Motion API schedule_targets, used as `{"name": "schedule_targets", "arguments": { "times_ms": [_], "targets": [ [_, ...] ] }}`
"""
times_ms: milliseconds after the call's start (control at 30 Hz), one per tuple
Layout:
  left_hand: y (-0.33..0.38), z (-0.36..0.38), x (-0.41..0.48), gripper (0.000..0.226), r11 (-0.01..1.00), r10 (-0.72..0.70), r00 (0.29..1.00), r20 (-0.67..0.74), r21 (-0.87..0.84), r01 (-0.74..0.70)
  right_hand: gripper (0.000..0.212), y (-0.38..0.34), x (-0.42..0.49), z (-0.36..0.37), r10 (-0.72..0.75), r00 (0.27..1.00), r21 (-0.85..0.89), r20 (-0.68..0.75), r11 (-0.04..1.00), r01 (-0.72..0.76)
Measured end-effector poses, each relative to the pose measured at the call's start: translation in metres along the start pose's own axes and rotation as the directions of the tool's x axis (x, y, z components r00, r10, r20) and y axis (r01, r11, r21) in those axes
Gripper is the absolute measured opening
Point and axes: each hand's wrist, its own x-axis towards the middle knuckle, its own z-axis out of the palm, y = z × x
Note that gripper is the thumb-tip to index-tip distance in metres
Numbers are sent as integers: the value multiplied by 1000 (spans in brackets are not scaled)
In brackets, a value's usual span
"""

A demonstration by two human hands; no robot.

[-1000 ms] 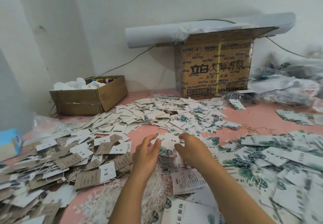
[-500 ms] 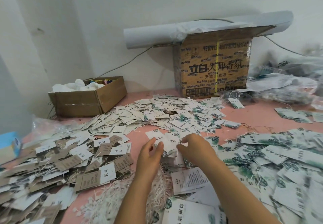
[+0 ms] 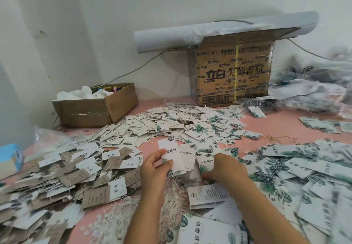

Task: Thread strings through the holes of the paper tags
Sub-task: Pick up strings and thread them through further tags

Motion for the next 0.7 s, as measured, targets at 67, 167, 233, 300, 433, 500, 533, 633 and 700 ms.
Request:
{"name": "schedule_targets", "arguments": {
  "times_ms": [67,167,233,300,433,500,533,633,700],
  "targets": [
    [0,0,0,36,1000,4,1000,6,2,-4,43,1,1,1,3,1000,6,-9,1000,-3],
    [0,0,0,35,1000,22,1000,15,-2,-22,41,1,1,1,10,1000,18,-25,1000,-10],
    [0,0,0,34,1000,30,999,19,-4,-29,39,2,2,1,5,1000,15,-20,1000,-5],
    [0,0,0,35,1000,28,999,18,-4,-28,40,3,3,1,1,1000,15,-10,1000,-1],
    [-1,0,2,40,1000,8,1000,10,-16,-8,43,6,5,2,8,1000,48,-17,999,-7],
    [-1,0,2,42,1000,4,1000,7,-30,-4,43,6,6,2,16,1000,74,-15,997,-15],
    [-1,0,2,44,999,2,1000,4,-40,-2,44,7,7,2,24,1000,91,-14,996,-23],
    [-1,0,2,46,998,-9,1000,6,-66,9,45,9,8,1,48,999,121,-8,992,-47],
    [-2,0,3,47,998,-14,1000,17,-62,15,42,9,10,2,56,998,143,7,988,-56]
  ]
}}
